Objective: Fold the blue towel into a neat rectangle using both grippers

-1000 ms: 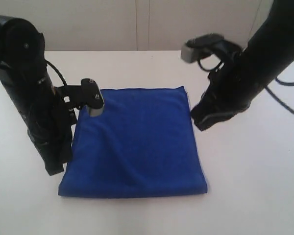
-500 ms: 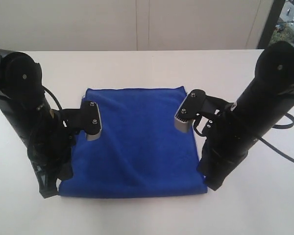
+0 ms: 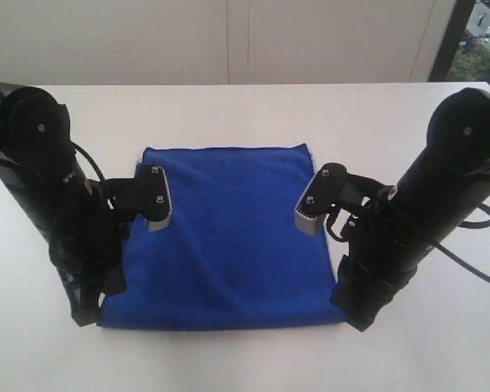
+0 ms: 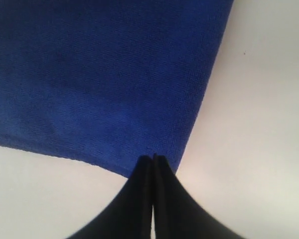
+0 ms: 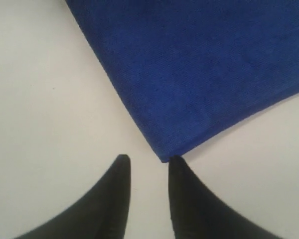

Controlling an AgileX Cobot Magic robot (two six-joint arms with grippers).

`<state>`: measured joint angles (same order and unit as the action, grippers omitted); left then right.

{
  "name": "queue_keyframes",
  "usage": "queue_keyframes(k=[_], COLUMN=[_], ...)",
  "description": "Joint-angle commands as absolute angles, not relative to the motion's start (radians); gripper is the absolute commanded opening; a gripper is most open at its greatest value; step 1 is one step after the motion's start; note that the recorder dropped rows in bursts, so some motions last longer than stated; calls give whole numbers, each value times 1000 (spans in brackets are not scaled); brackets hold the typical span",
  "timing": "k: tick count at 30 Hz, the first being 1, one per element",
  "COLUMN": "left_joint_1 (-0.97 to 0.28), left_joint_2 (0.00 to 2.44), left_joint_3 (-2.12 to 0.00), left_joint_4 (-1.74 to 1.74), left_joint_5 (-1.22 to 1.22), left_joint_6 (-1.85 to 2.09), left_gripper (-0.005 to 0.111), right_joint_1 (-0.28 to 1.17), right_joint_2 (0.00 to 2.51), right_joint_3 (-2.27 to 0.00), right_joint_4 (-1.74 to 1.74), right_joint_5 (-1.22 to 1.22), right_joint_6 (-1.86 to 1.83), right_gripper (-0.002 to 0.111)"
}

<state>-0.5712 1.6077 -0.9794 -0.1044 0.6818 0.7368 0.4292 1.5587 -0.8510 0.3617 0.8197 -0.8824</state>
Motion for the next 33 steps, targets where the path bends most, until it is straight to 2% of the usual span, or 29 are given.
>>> queue_keyframes(k=[1, 4, 13, 15, 19, 22, 24, 33], left_joint_1=[-572, -572, -572, -572, -572, -572, -572, -572], left_joint_2=[1596, 1596, 1598, 1608, 1651, 1664, 1670, 1735], left_joint_3=[-973, -972, -967, -963, -956, -956, -956, -956], left_joint_4=[-118, -107, -105, -105, -105, -105, -105, -105], left_joint_5=[675, 694, 673, 667, 702, 687, 651, 626], left_joint_6=[758, 846, 924, 924, 932, 947, 947, 995], left_gripper=[0, 0, 0, 7, 28, 41, 43, 43], right_joint_1=[430, 430, 430, 430, 433, 447, 463, 480], right_joint_2=[1549, 1549, 1575, 1598, 1615, 1615, 1622, 1678], right_joint_3=[-848, -848, -848, -848, -848, -848, -848, -848], right_joint_4=[364, 366, 384, 384, 386, 393, 393, 399], right_joint_5=[793, 774, 679, 675, 675, 691, 691, 706], right_joint_6=[-952, -1049, -1133, -1148, -1203, -1235, -1237, -1237], right_gripper=[37, 41, 41, 45, 57, 57, 57, 57])
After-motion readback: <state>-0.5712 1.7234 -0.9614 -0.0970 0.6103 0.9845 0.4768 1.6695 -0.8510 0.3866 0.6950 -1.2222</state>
